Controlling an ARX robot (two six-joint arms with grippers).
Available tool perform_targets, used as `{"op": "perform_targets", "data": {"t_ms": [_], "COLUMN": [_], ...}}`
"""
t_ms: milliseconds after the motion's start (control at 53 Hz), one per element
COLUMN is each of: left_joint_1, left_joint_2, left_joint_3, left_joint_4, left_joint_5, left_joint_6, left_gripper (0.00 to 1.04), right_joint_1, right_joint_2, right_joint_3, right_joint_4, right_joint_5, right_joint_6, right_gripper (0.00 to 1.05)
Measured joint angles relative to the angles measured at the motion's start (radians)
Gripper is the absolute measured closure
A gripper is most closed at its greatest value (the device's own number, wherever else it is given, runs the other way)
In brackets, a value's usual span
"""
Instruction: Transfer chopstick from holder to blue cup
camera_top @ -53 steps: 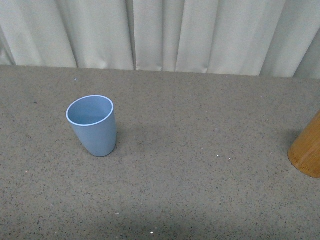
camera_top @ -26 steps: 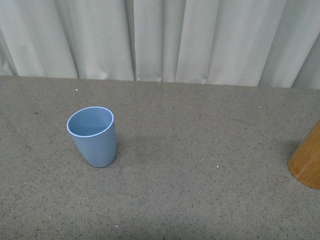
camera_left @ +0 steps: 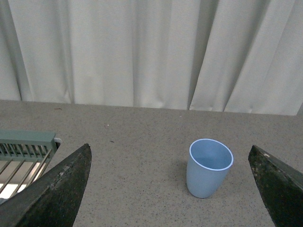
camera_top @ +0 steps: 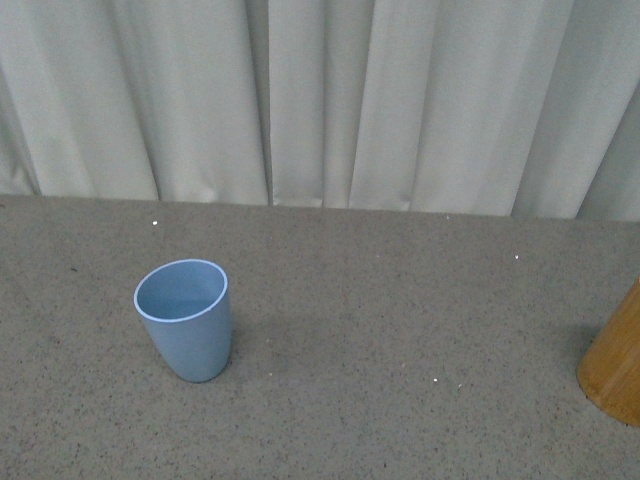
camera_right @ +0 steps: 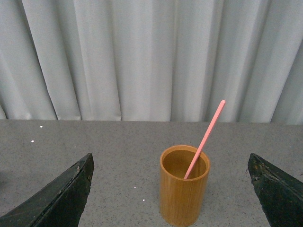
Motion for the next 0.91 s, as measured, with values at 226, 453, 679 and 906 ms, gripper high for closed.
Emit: {"op": "perform_targets", "data": {"t_ms": [226,453,679,906], "left_joint_1": [0.0,0.0,0.0,0.0], "left_joint_2": [0.0,0.0,0.0,0.0], "left_joint_3": [0.0,0.0,0.0,0.0], "left_joint_4": [0.0,0.0,0.0,0.0], "left_joint_5": [0.0,0.0,0.0,0.0], "left_joint_6": [0.0,0.0,0.0,0.0], "left_gripper": [0.07,0.07,0.07,0.07], "right_joint_1": [0.0,0.0,0.0,0.0], "right_joint_2": [0.0,0.0,0.0,0.0], "right_joint_3": [0.0,0.0,0.0,0.0], "right_joint_4": [0.0,0.0,0.0,0.0], "right_joint_5": [0.0,0.0,0.0,0.0], "right_joint_6": [0.0,0.0,0.0,0.0], "right_gripper": [0.1,0.1,0.1,0.1]}}
